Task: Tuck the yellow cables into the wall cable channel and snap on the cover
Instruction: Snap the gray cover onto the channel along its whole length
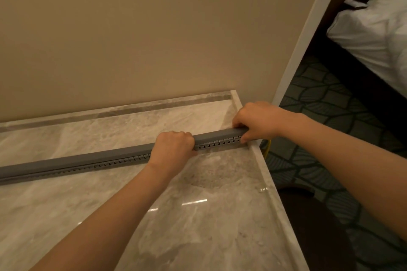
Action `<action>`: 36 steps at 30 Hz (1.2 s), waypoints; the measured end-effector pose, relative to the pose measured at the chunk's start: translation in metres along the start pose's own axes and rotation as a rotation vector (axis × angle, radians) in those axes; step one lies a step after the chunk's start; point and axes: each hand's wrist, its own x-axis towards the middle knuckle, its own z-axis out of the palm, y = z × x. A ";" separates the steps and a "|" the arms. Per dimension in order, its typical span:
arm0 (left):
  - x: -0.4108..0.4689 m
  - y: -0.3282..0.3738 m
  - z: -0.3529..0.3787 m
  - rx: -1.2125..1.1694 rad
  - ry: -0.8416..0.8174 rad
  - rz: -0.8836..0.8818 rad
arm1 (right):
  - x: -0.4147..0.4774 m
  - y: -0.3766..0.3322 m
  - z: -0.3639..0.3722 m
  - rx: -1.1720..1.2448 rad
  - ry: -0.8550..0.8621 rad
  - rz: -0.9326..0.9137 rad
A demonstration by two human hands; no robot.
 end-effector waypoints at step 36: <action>0.033 0.045 0.002 -0.337 -0.014 0.062 | -0.044 0.018 0.031 0.737 0.411 0.517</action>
